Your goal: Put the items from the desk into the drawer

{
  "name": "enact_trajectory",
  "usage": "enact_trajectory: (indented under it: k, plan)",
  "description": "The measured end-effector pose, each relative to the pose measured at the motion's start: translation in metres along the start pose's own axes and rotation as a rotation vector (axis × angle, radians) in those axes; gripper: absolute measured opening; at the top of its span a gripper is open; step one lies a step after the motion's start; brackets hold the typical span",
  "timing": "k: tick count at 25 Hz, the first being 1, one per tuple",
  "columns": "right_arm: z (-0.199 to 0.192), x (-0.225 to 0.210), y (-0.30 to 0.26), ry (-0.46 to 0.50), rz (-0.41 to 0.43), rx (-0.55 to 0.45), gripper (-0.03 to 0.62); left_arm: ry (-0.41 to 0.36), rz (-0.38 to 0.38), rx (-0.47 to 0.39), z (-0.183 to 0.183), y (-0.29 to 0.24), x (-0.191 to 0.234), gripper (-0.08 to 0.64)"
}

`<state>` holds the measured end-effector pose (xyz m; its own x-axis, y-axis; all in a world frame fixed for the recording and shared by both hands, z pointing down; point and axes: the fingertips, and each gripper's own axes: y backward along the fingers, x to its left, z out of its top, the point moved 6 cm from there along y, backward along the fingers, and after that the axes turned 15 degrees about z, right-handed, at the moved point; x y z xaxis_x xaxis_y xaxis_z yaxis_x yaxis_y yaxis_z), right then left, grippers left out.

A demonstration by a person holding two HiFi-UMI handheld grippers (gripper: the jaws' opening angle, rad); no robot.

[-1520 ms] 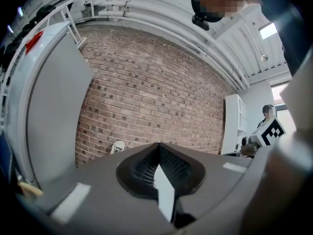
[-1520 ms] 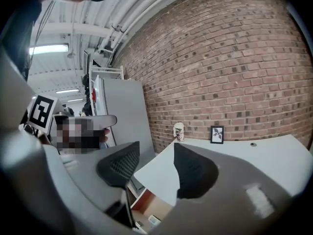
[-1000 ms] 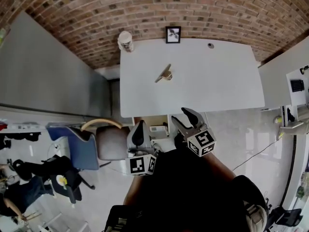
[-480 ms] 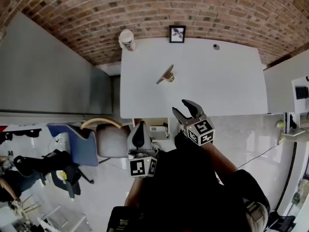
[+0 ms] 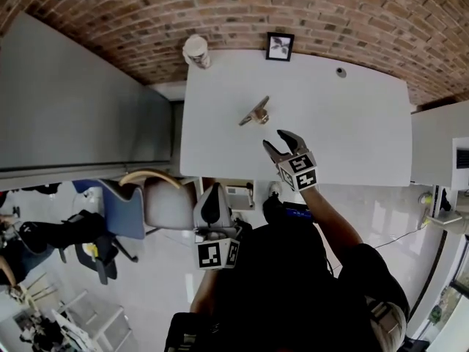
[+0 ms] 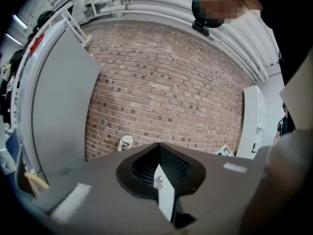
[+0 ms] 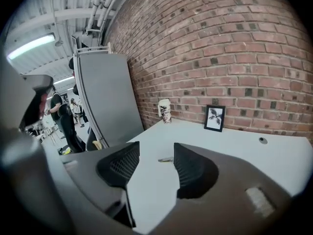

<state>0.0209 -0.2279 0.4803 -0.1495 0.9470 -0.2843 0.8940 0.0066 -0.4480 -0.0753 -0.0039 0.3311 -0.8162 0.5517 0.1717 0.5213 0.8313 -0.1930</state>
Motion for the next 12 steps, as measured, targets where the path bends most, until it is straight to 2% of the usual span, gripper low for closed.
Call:
enact_trajectory:
  k: [4,12]
  plan:
    - [-0.018,-0.035,-0.033,0.040,0.012,0.091,0.226,-0.001,0.029,0.005,0.000,-0.009,-0.006,0.018]
    - [-0.059,-0.090,-0.096,0.007,0.020,0.221,0.261,0.001,0.076,0.022,-0.006,-0.017,-0.011,0.018]
